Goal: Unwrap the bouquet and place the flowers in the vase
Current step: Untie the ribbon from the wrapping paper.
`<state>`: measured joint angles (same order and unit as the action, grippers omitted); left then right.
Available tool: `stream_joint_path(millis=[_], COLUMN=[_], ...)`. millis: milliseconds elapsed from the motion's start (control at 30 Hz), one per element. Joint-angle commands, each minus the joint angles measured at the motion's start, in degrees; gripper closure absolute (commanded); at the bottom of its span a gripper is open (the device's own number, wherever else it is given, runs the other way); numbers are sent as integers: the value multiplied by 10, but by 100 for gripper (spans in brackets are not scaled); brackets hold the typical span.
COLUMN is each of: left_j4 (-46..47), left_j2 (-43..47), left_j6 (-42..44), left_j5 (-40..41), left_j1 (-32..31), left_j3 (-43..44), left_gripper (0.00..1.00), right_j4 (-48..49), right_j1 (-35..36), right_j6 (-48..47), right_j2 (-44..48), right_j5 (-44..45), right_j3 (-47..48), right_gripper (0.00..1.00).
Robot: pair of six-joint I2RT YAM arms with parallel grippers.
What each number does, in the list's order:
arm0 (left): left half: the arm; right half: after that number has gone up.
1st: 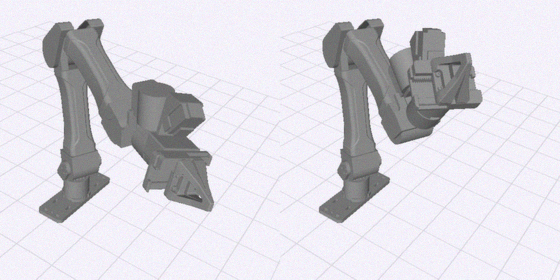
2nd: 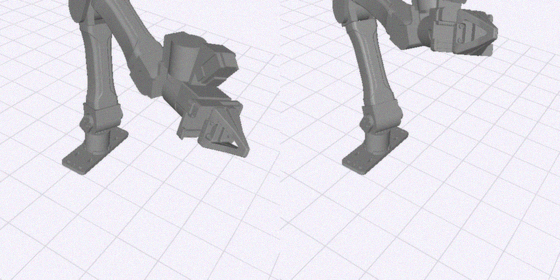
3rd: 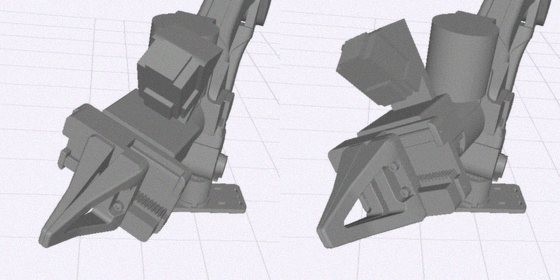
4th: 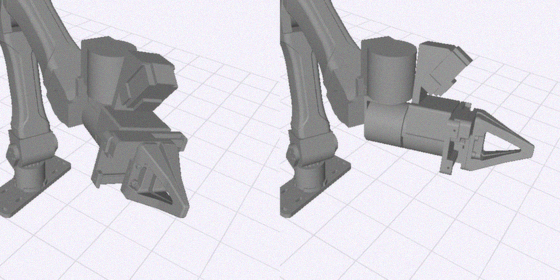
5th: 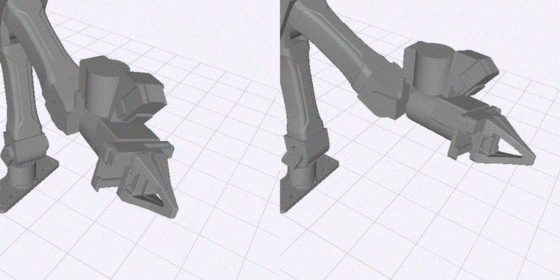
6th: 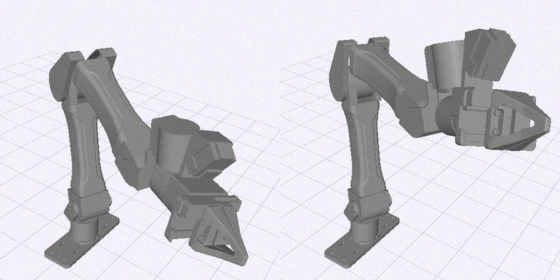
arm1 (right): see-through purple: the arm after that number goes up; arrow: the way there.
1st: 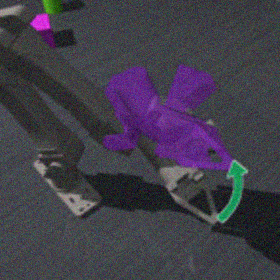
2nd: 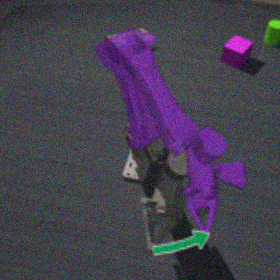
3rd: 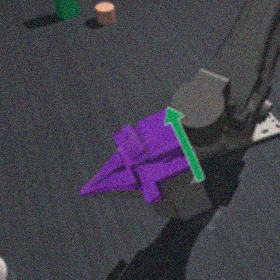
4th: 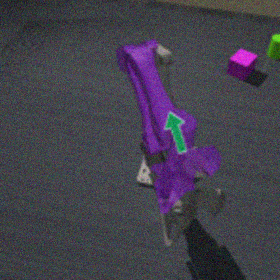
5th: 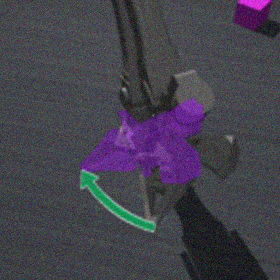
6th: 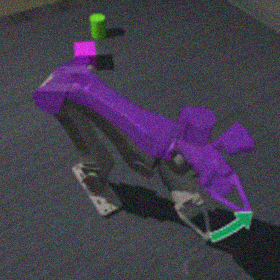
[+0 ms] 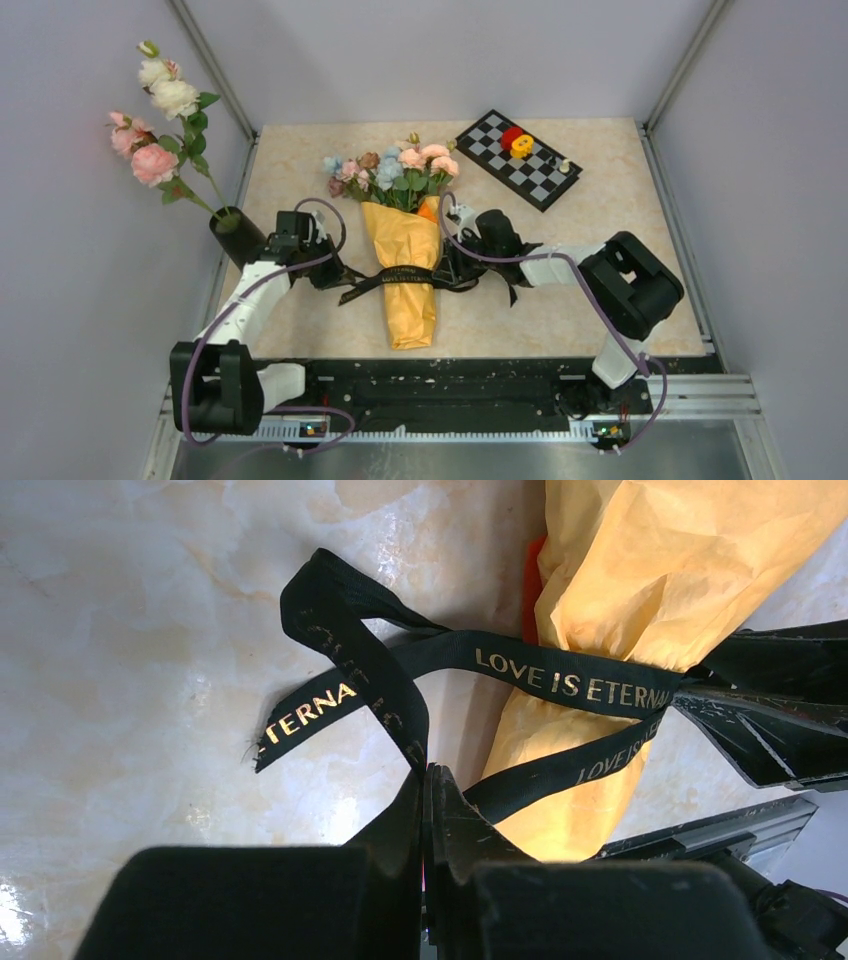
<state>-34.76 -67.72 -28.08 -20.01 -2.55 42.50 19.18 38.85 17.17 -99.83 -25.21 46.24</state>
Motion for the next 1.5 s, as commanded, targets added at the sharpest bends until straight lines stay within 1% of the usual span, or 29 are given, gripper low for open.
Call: stream_joint_path(millis=[0, 67, 233, 333, 400, 600, 967, 1167, 1233, 1267, 1400, 1467], left_j4=[-3, -3, 4, 6, 4, -13, -44, -44, -51, -55, -63, -65], left_j2=[19, 19, 17, 14, 10, -3, 12, 29, 31, 32, 35, 37], left_j6=[10, 11, 12, 14, 20, 44, 79, 76, 76, 77, 77, 78], left_j5=[5, 6, 13, 13, 14, 28, 112, 168, 193, 222, 257, 260], left_j1=[3, 3, 8, 15, 21, 67, 104, 109, 109, 109, 109, 109], left_j3=[-7, -6, -5, 1, 10, 37, 64, 60, 64, 66, 71, 71], left_gripper=[100, 100, 100, 100, 100, 100, 100, 100, 100, 100, 100, 97], right_j4=[26, 29, 47, 54, 54, 51, 43, 23, 6, -3, -24, -35], right_j1=[8, 8, 8, 8, 8, 6, 1, -1, -1, -1, -2, -2], right_j6=[3, 6, 19, 23, 24, 24, 33, 54, 63, 67, 80, 91], right_j2=[-7, -6, 8, 24, 38, 87, 138, 167, 179, 182, 198, 203], right_j5=[-13, -18, -24, -17, -8, 34, 99, 194, 232, 247, 298, 319], right_j3=[19, 19, 6, -7, -17, -54, -98, -121, -126, -127, -137, -141], right_gripper=[59, 65, 89, 100, 100, 100, 100, 100, 100, 100, 100, 100])
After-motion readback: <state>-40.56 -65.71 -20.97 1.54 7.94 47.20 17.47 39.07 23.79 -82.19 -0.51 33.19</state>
